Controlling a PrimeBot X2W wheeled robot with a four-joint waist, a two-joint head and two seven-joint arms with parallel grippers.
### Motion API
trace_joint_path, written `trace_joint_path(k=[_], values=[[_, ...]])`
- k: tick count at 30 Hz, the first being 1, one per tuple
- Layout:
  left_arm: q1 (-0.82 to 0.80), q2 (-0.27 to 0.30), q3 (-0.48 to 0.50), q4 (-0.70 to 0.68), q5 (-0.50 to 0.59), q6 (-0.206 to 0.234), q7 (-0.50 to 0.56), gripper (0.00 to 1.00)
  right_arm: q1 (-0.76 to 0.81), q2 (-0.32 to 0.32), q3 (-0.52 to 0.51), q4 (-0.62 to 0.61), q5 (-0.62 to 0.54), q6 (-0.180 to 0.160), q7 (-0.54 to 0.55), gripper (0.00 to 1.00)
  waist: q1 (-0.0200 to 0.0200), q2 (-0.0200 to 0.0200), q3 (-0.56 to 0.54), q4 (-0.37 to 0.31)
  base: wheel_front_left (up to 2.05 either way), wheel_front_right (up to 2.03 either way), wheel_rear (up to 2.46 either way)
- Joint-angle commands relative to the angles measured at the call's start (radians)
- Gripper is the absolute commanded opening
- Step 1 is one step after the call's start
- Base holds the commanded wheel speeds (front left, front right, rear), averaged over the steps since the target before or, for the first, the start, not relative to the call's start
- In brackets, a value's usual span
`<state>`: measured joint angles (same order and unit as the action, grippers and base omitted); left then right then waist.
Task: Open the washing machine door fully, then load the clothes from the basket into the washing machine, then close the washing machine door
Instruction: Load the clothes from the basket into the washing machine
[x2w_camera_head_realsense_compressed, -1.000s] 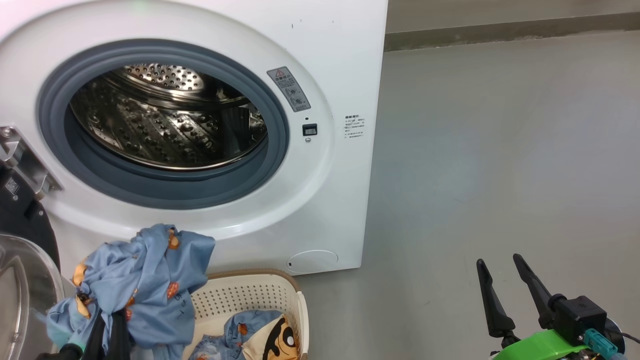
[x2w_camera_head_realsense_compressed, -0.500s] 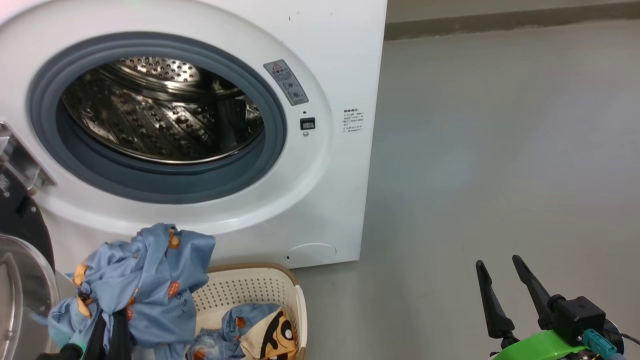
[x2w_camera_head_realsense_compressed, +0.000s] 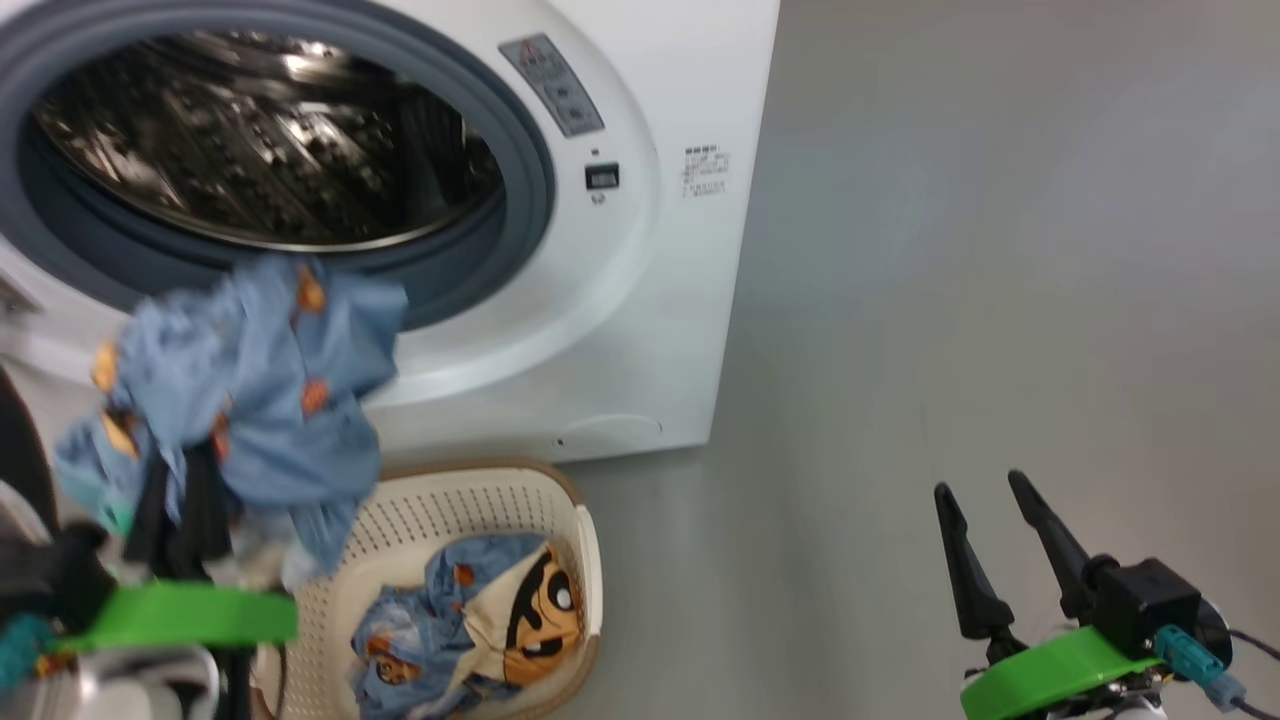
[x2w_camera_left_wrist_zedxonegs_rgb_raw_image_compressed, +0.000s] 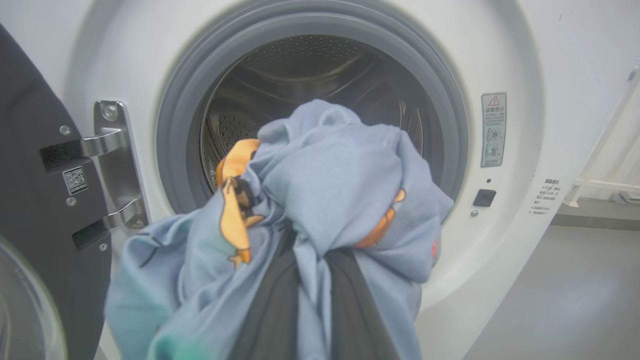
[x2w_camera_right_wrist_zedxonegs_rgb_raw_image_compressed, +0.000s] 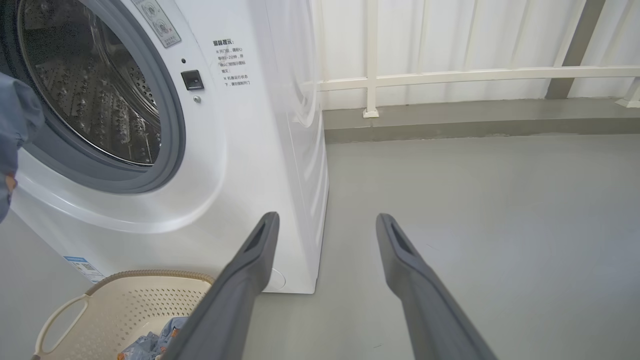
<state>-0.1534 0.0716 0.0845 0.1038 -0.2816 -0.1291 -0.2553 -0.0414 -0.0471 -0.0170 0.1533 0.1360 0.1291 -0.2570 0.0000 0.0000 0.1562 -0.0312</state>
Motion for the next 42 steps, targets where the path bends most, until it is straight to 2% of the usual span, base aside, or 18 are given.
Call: trace_joint_path(k=[1, 9, 23, 26, 31, 35, 42], values=[[-0.057, 0.032, 0.030, -0.018, -0.009, -0.002, -0.006, 0.00, -0.033, -0.003, 0.027, -0.029, 0.008, 0.002, -0.005, 1.00, 0.0000, 0.0000, 0.067, -0.017, 0.00, 0.00, 0.00], [-0.283, 0.104, 0.010, 0.054, -0.046, -0.002, -0.006, 0.00, -0.085, -0.003, 0.053, -0.052, 0.025, 0.002, -0.005, 1.00, 0.0000, 0.0000, 0.213, -0.066, 0.00, 0.00, 0.00], [-0.569, 0.227, -0.039, 0.201, -0.120, -0.002, -0.006, 0.00, -0.149, -0.003, 0.085, -0.094, 0.082, 0.002, -0.005, 1.00, 0.0000, 0.0000, 0.430, -0.152, 0.00, 0.00, 0.00], [-0.633, 0.260, -0.073, 0.238, -0.133, -0.002, -0.006, 0.00, -0.161, -0.003, 0.095, -0.097, 0.091, 0.002, -0.005, 1.00, 0.0000, 0.0000, 0.465, -0.160, 0.00, 0.00, 0.00], [-0.784, 0.335, -0.187, 0.354, -0.181, -0.002, -0.006, 0.00, -0.176, -0.003, 0.133, -0.087, 0.117, 0.002, -0.005, 1.00, 0.0000, 0.0000, 0.512, -0.174, 0.00, 0.00, 0.00], [-0.865, 0.360, -0.232, 0.417, -0.214, -0.002, 0.002, 0.00, -0.178, -0.003, 0.147, -0.081, 0.123, 0.002, -0.005, 1.00, 0.0000, 0.0000, 0.521, -0.178, 0.00, 0.00, 0.00], [-1.033, 0.390, -0.320, 0.553, -0.313, -0.002, 0.171, 0.00, -0.179, -0.003, 0.157, -0.076, 0.132, 0.002, -0.005, 1.00, 0.0000, 0.0000, 0.545, -0.178, 0.00, 0.00, 0.00]])
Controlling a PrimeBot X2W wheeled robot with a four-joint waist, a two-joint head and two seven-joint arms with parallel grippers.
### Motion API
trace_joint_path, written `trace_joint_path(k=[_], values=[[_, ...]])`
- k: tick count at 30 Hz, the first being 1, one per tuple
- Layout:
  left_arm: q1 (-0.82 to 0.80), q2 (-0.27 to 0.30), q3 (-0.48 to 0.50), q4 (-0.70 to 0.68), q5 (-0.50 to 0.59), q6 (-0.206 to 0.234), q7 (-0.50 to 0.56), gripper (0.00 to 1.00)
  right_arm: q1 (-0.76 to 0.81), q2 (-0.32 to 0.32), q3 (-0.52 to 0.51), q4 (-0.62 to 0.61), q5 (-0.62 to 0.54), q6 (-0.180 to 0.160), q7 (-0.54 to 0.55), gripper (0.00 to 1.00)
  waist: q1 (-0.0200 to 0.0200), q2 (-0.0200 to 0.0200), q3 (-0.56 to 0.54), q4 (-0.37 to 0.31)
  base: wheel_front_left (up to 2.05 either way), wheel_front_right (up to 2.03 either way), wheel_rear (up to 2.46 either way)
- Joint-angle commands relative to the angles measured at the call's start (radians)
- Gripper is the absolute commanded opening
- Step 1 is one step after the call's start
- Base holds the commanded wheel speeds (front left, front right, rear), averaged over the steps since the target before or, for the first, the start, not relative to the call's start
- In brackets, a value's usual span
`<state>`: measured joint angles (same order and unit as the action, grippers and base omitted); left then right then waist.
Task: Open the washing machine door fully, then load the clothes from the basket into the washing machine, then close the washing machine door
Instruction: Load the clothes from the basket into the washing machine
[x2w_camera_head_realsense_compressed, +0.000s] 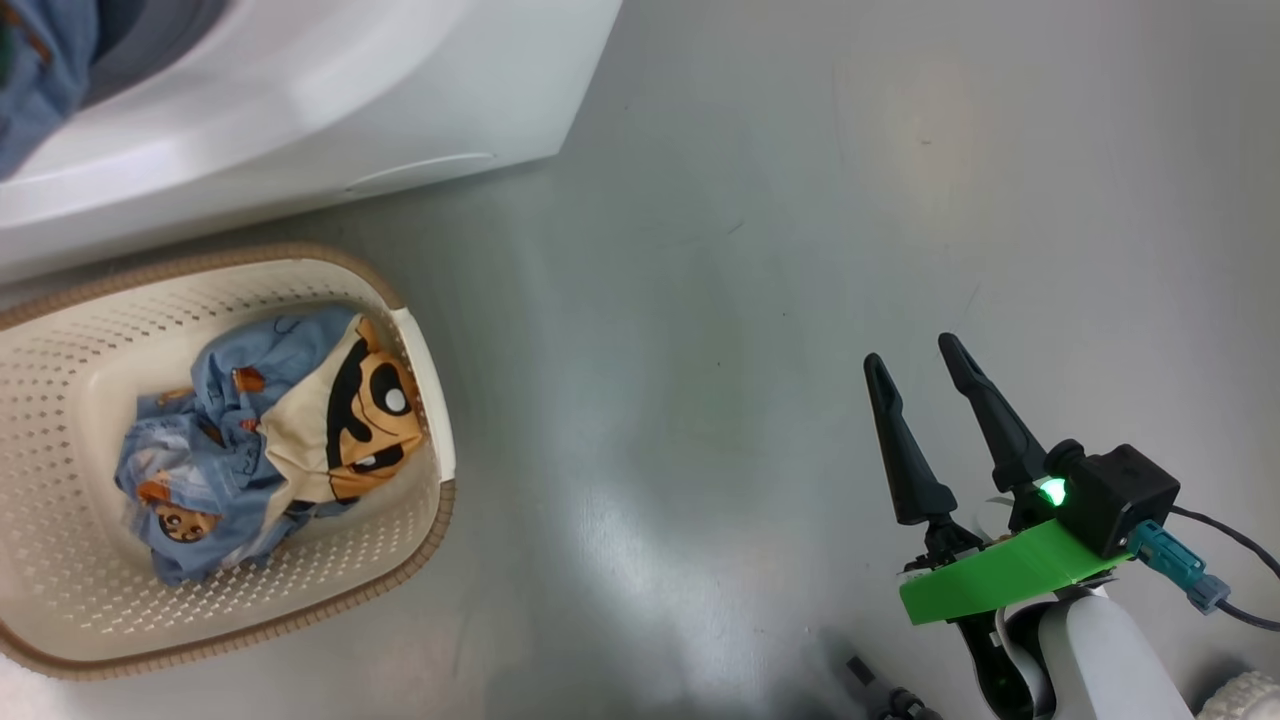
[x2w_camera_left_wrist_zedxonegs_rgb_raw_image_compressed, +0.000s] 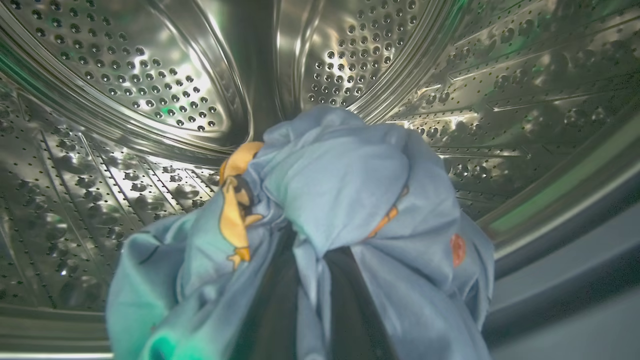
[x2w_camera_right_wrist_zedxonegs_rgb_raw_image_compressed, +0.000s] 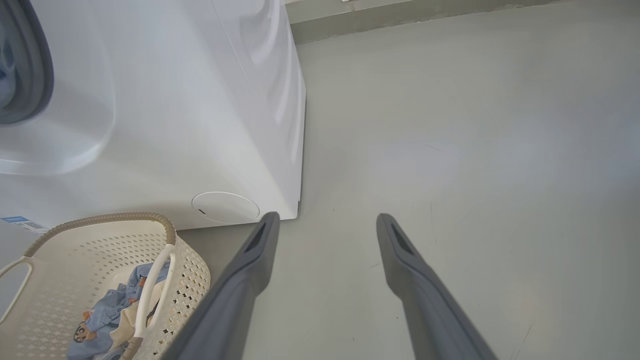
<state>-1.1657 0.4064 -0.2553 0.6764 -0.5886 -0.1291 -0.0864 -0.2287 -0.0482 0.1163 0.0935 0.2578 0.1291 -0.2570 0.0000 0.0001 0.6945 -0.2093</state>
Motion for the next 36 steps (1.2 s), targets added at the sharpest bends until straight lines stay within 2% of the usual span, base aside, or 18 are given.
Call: trace_joint_path(k=[1, 7, 10, 15, 19, 23, 29, 36], values=[[-0.047, 0.057, 0.010, -0.013, -0.019, -0.002, 0.021, 0.00, 0.008, -0.002, 0.025, -0.015, 0.011, 0.002, -0.005, 1.00, 0.0000, -0.0001, 0.012, 0.002, 0.00, 0.00, 0.00], [-0.161, 0.056, -0.056, 0.044, -0.069, -0.002, 0.126, 0.00, 0.010, -0.002, 0.039, -0.012, 0.012, 0.002, -0.005, 1.00, 0.0000, -0.0001, 0.035, 0.012, 0.00, 0.00, 0.00], [-0.203, 0.056, -0.068, 0.074, -0.080, -0.002, 0.127, 0.00, 0.008, -0.002, 0.048, -0.015, 0.013, 0.002, -0.005, 1.00, 0.0000, -0.0001, 0.054, 0.010, 0.00, 0.00, 0.00], [-0.264, 0.066, -0.089, 0.089, -0.041, -0.002, -0.019, 0.00, 0.004, -0.002, 0.067, -0.019, 0.019, 0.002, -0.005, 1.00, 0.0000, -0.0001, 0.087, 0.001, 0.00, 0.00, 0.00], [-0.308, 0.080, -0.115, 0.098, 0.031, 0.000, -0.148, 0.00, 0.000, -0.002, 0.080, -0.020, 0.032, 0.002, -0.005, 1.00, 0.0000, -0.0001, 0.110, -0.005, 0.00, 0.00, 0.00], [-0.330, 0.082, -0.087, 0.067, 0.082, 0.009, -0.174, 0.00, -0.005, -0.002, 0.084, -0.023, 0.047, 0.002, -0.005, 1.00, 0.0000, -0.0001, 0.125, -0.009, 0.00, 0.00, 0.00], [-0.295, 0.081, 0.062, -0.136, 0.188, 0.022, -0.175, 0.00, -0.020, -0.002, 0.088, -0.021, 0.055, 0.002, -0.005, 1.00, 0.0000, -0.0001, 0.138, -0.016, 0.00, 0.00, 0.00], [-0.223, 0.036, 0.102, -0.076, 0.212, 0.005, -0.175, 0.00, -0.026, -0.002, 0.089, -0.010, 0.058, 0.002, -0.005, 1.00, 0.0000, -0.0001, 0.129, -0.006, 0.00, 0.00, 0.00]])
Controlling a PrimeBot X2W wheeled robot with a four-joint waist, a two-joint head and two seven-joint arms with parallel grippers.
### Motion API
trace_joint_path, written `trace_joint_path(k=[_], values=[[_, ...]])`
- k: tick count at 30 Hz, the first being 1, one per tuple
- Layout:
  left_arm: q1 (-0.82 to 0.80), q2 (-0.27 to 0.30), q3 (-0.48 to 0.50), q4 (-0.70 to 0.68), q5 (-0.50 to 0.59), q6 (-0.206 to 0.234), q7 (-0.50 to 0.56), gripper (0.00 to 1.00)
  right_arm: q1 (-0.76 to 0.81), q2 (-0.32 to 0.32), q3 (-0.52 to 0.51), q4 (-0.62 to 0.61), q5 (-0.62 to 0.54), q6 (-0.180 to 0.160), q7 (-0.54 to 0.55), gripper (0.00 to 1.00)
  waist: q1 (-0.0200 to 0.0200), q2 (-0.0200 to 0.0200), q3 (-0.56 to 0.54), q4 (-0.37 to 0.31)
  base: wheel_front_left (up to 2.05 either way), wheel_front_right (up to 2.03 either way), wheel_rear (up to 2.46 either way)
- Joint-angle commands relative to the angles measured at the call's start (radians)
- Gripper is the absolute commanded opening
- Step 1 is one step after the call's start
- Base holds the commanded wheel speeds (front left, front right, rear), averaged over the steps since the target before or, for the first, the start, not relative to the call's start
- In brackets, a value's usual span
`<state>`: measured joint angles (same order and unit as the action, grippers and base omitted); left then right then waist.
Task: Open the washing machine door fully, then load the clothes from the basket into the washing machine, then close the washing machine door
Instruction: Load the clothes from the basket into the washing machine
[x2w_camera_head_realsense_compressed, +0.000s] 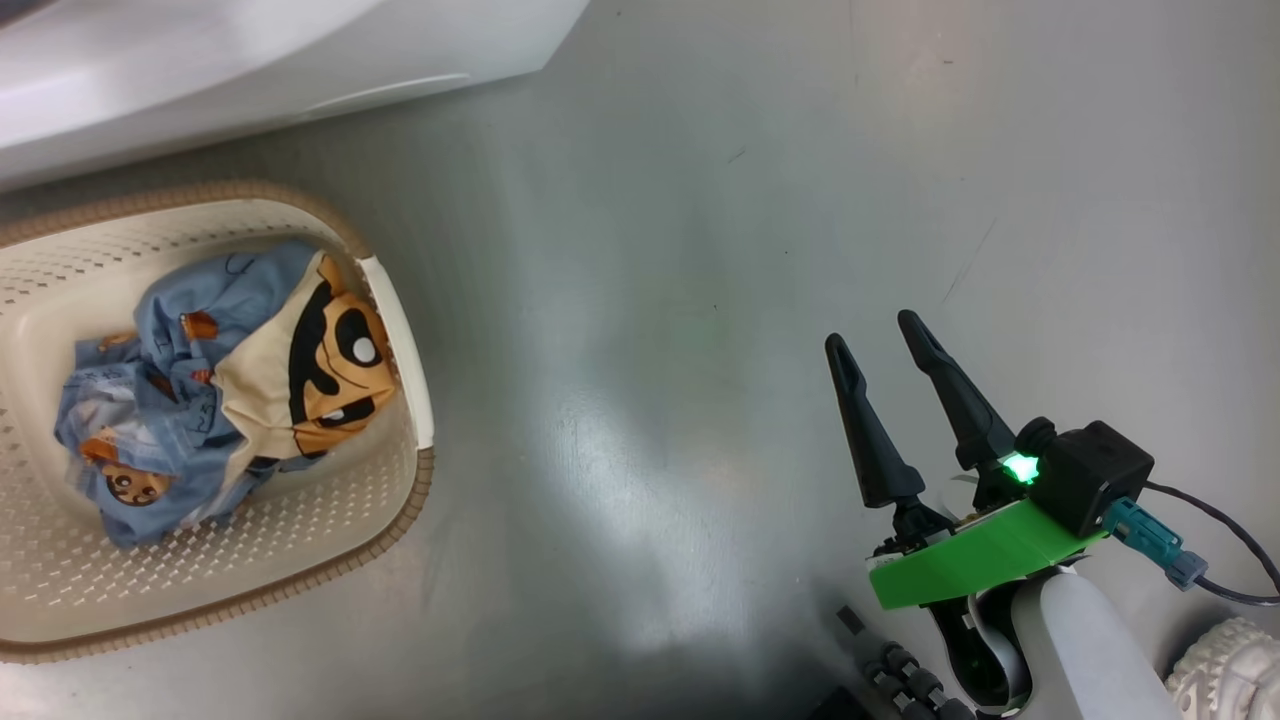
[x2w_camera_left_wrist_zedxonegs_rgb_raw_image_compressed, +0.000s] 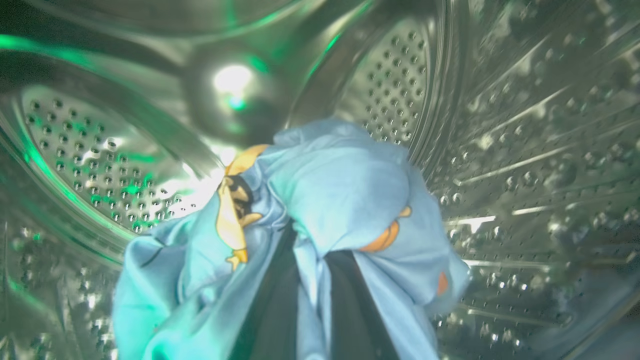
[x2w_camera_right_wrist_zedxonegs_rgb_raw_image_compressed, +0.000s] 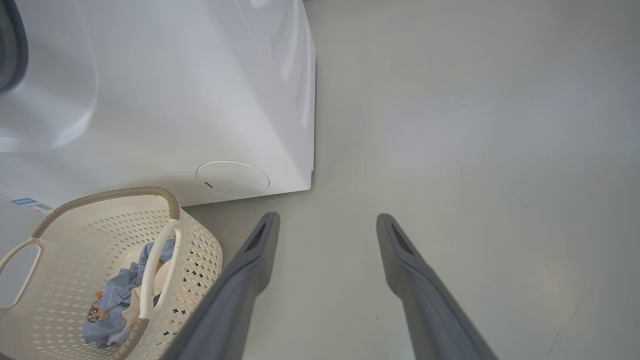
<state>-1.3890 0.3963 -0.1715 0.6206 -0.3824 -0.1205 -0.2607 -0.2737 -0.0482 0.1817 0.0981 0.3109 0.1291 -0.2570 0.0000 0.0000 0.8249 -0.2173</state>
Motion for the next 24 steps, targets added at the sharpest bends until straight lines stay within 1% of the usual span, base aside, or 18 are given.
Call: trace_joint_path(k=[1, 7, 10, 19, 20, 21, 22, 24], values=[[0.000, 0.046, 0.018, -0.020, 0.006, -0.003, -0.001, 0.00, 0.019, -0.002, 0.024, -0.014, 0.005, 0.002, -0.005, 1.00, 0.0000, 0.0000, -0.002, 0.002, 0.00, 0.00, 0.00], [-0.003, 0.025, -0.006, 0.120, -0.034, -0.009, 0.001, 0.00, 0.020, -0.002, 0.020, -0.006, 0.002, 0.002, -0.005, 1.00, 0.0000, 0.0000, -0.016, 0.012, 0.00, 0.00, 0.00], [-0.020, 0.021, -0.053, 0.183, -0.063, -0.010, 0.026, 0.00, 0.023, -0.002, 0.020, -0.001, 0.002, 0.002, -0.005, 1.00, 0.0000, 0.0000, -0.023, 0.016, 0.00, 0.00, 0.00], [-0.063, 0.034, -0.149, 0.263, -0.150, -0.010, 0.033, 0.00, 0.019, -0.002, 0.020, 0.003, 0.002, 0.002, -0.005, 1.00, 0.0000, 0.0000, -0.035, 0.021, 0.00, 0.00, 0.00], [-0.067, 0.036, -0.156, 0.267, -0.155, -0.010, 0.029, 0.33, 0.019, -0.002, 0.020, 0.004, 0.002, 0.002, -0.005, 1.00, 0.0000, 0.0000, -0.036, 0.021, 0.00, 0.00, 0.00], [-0.069, 0.036, -0.162, 0.271, -0.163, -0.010, 0.026, 0.80, 0.018, -0.002, 0.020, 0.004, 0.002, 0.002, -0.005, 1.00, 0.0000, 0.0000, -0.037, 0.021, 0.00, 0.00, 0.00], [-0.071, 0.036, -0.167, 0.274, -0.170, -0.010, 0.023, 1.00, 0.018, -0.002, 0.020, 0.005, 0.002, 0.002, -0.005, 1.00, 0.0000, 0.0000, -0.039, 0.021, 0.00, 0.00, 0.00], [-0.071, 0.034, -0.177, 0.283, -0.189, -0.010, 0.019, 1.00, 0.018, -0.002, 0.020, 0.007, 0.002, 0.002, -0.005, 1.00, 0.0000, 0.0000, -0.044, 0.022, 0.00, 0.00, 0.00]])
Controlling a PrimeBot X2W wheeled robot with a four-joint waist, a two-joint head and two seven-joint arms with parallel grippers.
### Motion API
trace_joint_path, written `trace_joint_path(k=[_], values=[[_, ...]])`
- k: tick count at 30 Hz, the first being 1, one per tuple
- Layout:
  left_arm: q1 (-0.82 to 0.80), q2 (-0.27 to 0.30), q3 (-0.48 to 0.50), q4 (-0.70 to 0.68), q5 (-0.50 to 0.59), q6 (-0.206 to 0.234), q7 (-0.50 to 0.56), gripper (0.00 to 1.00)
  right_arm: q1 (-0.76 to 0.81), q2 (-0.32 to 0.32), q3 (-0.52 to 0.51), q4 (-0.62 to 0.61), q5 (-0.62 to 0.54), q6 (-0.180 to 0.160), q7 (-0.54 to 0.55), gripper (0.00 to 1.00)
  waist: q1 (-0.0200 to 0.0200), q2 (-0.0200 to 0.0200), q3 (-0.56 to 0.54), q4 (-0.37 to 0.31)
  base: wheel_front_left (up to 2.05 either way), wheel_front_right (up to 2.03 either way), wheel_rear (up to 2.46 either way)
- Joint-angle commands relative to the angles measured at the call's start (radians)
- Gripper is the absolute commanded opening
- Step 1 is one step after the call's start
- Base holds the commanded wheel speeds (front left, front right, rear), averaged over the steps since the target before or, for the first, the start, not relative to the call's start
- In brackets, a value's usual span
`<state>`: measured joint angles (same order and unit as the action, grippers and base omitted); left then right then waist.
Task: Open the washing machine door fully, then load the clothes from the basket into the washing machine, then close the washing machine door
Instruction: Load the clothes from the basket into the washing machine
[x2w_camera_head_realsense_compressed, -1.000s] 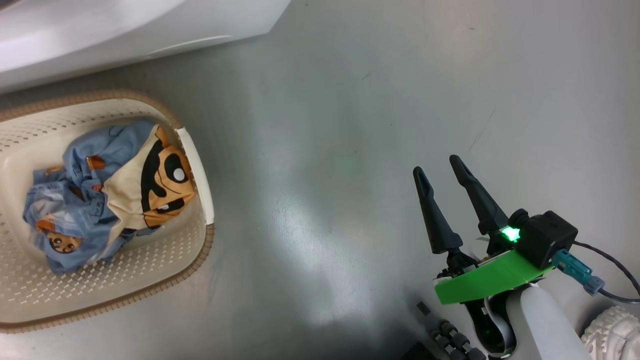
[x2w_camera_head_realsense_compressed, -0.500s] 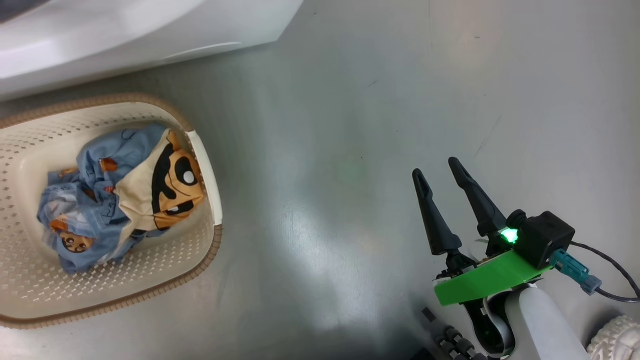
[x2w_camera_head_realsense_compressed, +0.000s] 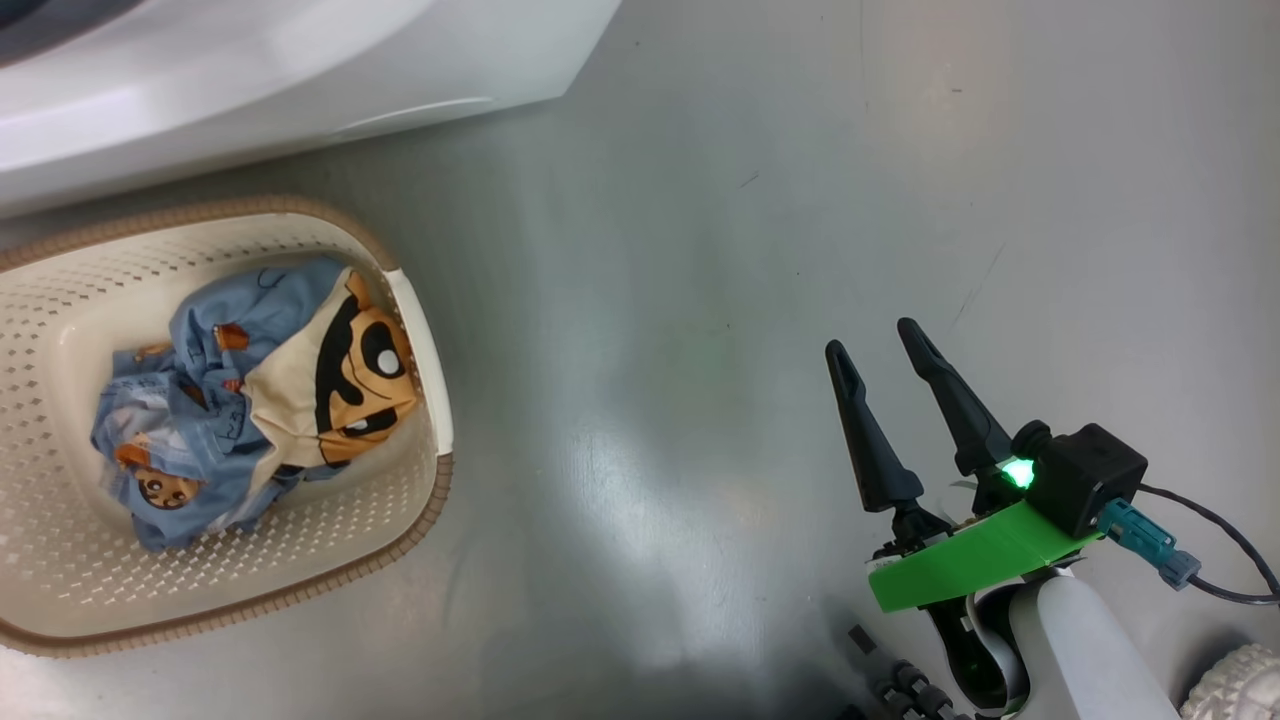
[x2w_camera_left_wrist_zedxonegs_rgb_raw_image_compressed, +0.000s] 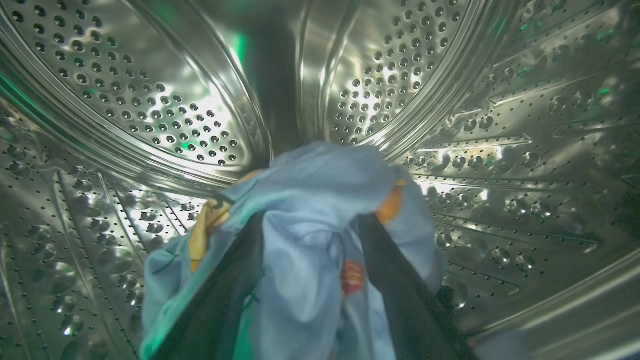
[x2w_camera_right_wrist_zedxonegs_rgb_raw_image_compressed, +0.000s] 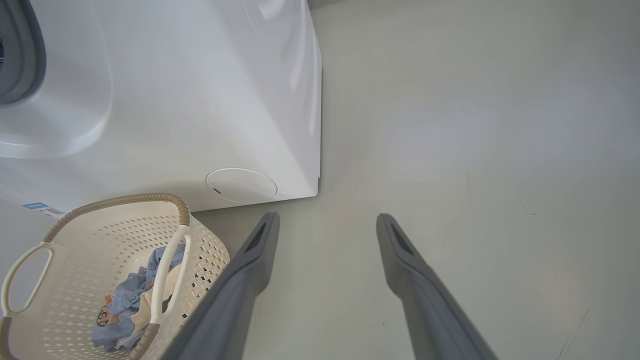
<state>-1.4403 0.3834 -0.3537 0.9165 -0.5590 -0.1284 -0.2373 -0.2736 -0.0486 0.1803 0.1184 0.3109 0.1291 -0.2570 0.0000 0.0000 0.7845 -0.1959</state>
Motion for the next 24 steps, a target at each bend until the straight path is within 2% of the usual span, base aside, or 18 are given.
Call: trace_joint_path(k=[1, 13, 24], values=[[-0.020, 0.047, -0.003, -0.008, -0.016, -0.002, -0.006, 1.00, 0.018, -0.002, 0.021, -0.012, 0.002, 0.002, -0.005, 1.00, 0.0000, 0.0000, -0.006, 0.001, 0.00, 0.00, 0.00], [0.014, 0.028, -0.043, -0.002, -0.056, -0.002, -0.023, 1.00, 0.005, -0.002, 0.005, 0.000, -0.031, 0.002, -0.005, 1.00, 0.0000, 0.0000, -0.049, 0.036, 0.00, 0.00, 0.00], [0.156, -0.015, 0.011, -0.122, -0.074, -0.002, -0.024, 1.00, -0.004, -0.002, -0.011, 0.028, -0.070, 0.002, -0.005, 1.00, 0.0000, 0.0000, -0.121, 0.102, 0.00, 0.00, 0.00]])
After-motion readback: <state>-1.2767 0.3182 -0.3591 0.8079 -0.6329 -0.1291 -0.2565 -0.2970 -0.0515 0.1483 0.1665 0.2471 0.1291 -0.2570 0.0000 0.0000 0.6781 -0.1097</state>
